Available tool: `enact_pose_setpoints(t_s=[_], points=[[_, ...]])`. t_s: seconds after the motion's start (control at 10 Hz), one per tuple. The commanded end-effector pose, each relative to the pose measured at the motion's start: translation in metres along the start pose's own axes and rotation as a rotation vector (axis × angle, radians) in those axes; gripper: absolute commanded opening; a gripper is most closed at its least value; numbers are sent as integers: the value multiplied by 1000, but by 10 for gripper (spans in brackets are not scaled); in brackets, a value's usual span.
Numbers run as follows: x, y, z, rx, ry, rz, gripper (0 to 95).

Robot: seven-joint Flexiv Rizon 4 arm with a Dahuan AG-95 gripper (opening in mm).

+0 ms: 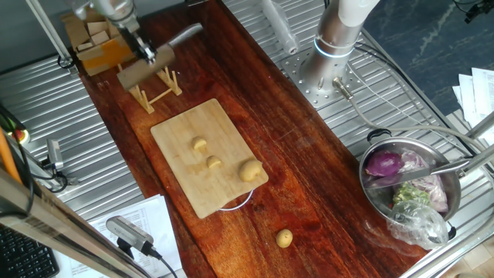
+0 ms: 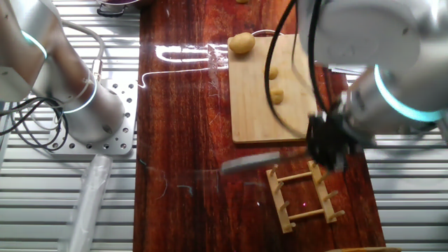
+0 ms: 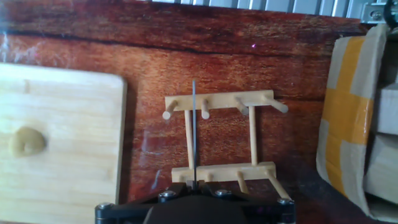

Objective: Chop the potatoes

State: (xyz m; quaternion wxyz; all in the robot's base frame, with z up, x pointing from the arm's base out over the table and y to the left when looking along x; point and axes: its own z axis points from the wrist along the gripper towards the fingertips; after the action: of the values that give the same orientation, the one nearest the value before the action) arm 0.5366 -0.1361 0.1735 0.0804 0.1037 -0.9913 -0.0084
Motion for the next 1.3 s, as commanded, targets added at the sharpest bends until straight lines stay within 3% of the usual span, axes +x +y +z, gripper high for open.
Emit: enact_pose_setpoints(t_s=[0.1,0.4,0.6,0.7,0.9,1.0,1.3], points=[[1,37,3,4,-27,132,0],[1,37,3,-13,21,6,0],[0,42,5,-19,25,-15,0],[-8,77,13,-41,17,45,0],[-18,126,19,-34,5,130,0],[-20,130,20,-30,13,132,0],[-20,130,20,-35,30,-1,0]])
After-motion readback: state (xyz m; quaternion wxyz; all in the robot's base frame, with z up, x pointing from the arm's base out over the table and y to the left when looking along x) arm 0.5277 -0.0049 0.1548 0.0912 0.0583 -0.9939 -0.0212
